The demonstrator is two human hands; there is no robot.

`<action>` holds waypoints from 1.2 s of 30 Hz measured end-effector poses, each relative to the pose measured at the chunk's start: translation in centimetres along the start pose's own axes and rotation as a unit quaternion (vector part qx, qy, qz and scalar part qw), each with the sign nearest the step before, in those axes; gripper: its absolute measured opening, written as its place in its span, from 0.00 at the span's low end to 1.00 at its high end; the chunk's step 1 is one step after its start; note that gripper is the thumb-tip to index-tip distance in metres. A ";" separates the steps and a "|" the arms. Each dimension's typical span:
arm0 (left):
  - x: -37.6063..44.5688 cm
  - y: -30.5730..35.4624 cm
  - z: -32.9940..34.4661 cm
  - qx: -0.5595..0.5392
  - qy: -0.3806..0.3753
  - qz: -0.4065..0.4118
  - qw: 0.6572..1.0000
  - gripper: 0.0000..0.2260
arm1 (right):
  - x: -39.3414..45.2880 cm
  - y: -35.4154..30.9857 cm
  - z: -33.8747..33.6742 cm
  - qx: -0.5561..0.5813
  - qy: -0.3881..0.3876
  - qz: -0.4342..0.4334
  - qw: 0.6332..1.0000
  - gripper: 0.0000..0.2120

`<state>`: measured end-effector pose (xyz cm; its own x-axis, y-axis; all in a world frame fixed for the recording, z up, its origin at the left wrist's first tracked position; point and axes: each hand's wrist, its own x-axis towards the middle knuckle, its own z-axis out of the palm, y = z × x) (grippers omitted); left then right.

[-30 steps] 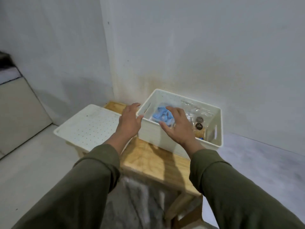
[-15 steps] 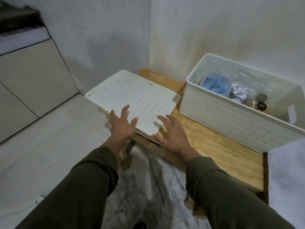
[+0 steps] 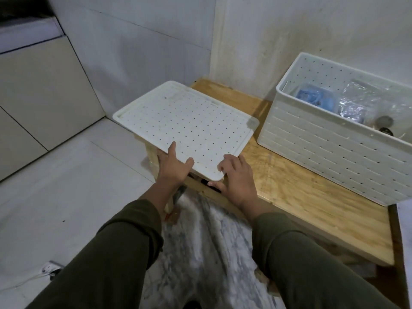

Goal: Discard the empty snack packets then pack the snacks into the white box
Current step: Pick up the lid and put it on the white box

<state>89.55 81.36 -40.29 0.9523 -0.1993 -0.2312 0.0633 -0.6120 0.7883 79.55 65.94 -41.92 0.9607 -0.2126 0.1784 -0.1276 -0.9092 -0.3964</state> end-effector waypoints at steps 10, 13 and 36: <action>-2.9 0.5 -1.4 -0.047 0.052 0.030 0.997 0.33 | -0.4 -1.5 0.3 0.048 0.051 -0.015 0.997 0.18; -3.6 1.9 -2.6 -0.063 0.075 0.039 0.994 0.33 | -0.5 -2.5 -1.2 0.084 0.043 -0.009 0.996 0.11; -16.6 25.9 -3.1 -0.162 0.129 0.133 0.969 0.32 | -2.7 0.5 -28.5 0.103 0.155 -0.065 0.980 0.14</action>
<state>76.34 71.20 -14.26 0.9881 -0.0926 0.1226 -0.1442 -0.2839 0.9479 69.87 55.89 -16.91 0.8409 -0.2273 0.4912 0.0736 -0.8512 -0.5197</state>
